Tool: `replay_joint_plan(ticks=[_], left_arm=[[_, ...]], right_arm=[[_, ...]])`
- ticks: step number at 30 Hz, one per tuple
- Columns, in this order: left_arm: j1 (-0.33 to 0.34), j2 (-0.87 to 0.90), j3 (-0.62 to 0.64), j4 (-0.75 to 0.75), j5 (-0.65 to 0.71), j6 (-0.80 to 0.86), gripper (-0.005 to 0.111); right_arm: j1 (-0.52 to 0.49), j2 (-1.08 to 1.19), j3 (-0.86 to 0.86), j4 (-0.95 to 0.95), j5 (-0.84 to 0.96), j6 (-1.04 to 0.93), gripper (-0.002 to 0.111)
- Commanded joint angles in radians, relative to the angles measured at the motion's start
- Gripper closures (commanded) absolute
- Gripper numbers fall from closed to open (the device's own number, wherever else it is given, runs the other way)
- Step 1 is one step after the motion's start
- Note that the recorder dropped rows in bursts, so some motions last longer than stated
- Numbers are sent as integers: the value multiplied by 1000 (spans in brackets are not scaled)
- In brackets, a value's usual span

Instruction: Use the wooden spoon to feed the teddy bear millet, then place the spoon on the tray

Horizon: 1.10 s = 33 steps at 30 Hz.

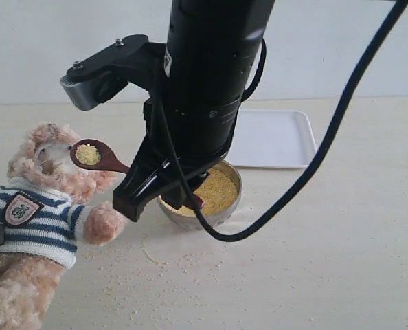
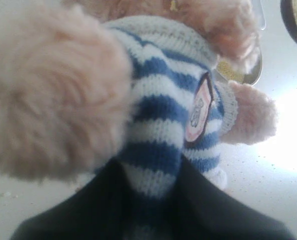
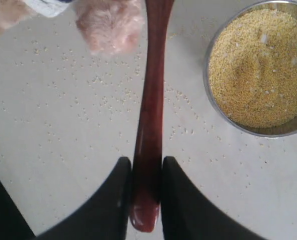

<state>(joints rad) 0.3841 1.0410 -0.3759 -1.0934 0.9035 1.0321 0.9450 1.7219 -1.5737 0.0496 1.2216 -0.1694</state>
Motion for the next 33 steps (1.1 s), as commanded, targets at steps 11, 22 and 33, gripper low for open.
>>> replay_joint_plan(ticks=[11,22,33], left_arm=[[3,-8,2,-16,5,6,102],[3,-8,2,-16,3,6,102],[3,-8,2,-16,5,6,102]], right_arm=[[48,18,-50,-61,0,-3,94],[64,139,-204,-117,0,-24,94],[114,197,-226,-315,0,-45,94]])
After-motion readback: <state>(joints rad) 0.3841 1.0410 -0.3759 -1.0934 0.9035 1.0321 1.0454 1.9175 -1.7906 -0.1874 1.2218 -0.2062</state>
